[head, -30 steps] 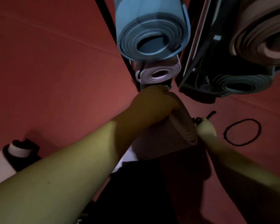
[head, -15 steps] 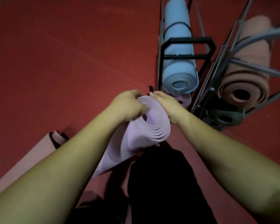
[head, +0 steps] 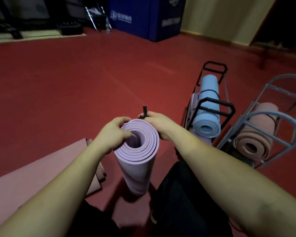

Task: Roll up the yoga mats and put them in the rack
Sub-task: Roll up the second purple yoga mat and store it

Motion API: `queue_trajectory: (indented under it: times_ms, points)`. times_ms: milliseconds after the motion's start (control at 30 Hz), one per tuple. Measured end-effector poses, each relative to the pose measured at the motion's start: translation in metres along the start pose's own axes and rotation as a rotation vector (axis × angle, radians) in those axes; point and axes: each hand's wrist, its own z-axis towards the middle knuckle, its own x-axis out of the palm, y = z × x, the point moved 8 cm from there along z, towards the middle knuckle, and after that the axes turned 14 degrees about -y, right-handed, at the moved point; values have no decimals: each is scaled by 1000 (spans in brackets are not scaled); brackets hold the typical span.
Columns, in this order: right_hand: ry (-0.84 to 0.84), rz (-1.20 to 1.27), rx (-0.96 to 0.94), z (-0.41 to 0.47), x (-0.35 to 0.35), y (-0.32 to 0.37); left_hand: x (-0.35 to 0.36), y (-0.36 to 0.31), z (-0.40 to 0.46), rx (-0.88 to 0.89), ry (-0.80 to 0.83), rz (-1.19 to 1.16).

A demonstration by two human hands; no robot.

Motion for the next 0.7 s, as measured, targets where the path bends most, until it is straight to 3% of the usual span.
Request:
queue_trajectory:
  times_ms: [333, 533, 700]
  points:
    - [151, -393, -139, -21, 43, 0, -20, 43, -15, -59, 21, -37]
    - [158, -515, -247, -22, 52, 10, -8, 44, -21, -140, 156, -48]
    - [127, -596, -341, -11, 56, 21, -9, 39, -20, -80, 94, 8]
